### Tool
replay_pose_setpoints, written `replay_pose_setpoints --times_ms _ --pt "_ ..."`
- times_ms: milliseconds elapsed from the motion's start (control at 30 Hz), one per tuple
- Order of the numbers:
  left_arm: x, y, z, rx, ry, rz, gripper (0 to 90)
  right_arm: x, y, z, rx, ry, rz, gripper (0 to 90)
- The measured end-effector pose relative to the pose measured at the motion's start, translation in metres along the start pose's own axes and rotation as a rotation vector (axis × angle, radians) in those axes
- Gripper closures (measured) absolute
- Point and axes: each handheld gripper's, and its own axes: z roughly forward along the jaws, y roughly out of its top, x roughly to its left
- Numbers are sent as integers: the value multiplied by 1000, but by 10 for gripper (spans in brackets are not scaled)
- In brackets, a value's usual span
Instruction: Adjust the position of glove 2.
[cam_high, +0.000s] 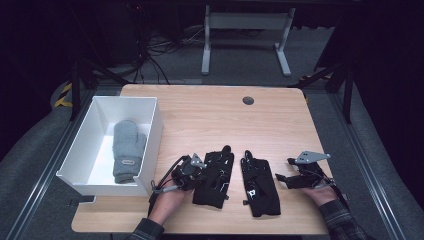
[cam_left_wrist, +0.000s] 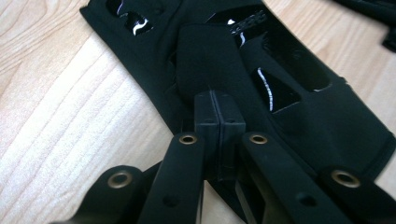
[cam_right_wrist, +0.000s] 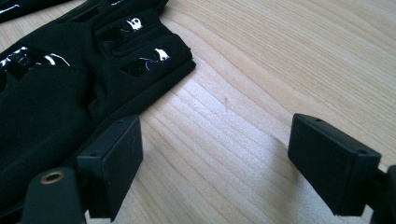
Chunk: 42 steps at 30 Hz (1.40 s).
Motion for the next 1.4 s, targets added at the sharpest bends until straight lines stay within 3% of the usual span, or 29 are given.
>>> replay_pose_setpoints --times_ms 233,333,467,800,967,1067,1167,1300,1400 --pt "19 10 -2 -63 49 -62 759 0 0 0 1 0 0 187" --pt "23 11 3 -56 57 -87 713 0 0 0 1 0 0 187" --pt "25 10 10 -24 56 -81 669 0 0 0 0 1 0 188" --pt "21 8 14 -29 15 -96 835 1 0 0 -1 3 -1 192" --pt "21 9 12 -31 1 -116 870 2 1 0 7 10 -4 181" --pt "21 9 10 -42 -8 -125 874 5 4 -2 37 33 -9 249" --pt "21 9 6 -66 -25 -139 877 11 6 -6 38 70 -25 392" --pt "23 8 0 -99 -52 -164 879 21 9 -12 33 142 -46 674" --pt "24 7 -3 -121 -71 -178 880 26 4 -15 62 190 -62 819"
